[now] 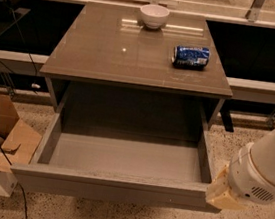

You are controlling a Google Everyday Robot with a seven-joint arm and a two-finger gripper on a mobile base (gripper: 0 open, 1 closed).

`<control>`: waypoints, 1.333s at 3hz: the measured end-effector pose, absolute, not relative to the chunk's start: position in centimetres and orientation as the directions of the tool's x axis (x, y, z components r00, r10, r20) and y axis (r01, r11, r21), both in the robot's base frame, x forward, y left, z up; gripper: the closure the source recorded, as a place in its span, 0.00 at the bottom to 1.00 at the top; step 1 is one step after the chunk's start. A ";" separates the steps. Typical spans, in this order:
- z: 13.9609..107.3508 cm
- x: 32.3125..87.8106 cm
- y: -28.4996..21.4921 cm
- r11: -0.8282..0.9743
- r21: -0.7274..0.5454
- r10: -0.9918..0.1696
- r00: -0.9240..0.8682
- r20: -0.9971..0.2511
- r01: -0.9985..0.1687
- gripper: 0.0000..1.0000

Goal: Close top drawer

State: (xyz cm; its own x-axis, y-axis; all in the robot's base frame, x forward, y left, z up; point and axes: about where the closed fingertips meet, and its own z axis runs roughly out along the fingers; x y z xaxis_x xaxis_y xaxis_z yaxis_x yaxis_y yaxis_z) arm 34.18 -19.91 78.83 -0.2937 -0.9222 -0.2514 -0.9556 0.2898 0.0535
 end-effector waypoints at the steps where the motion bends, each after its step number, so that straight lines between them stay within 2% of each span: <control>1: 78.0 34.9 -19.0 0.282 0.048 -0.926 -0.284 -0.247 -0.958 1.00; 4: 65.5 37.0 -15.9 0.279 0.172 -0.898 -0.320 -0.302 -0.945 1.00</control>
Offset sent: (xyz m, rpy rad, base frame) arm 0.0151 0.0499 -0.1042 0.0492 0.0892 0.0516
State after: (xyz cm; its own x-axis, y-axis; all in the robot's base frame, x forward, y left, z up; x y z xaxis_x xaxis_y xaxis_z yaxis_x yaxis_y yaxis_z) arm 37.01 -15.91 65.49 -0.3200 -0.8981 -0.3016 -0.9448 0.2788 0.1723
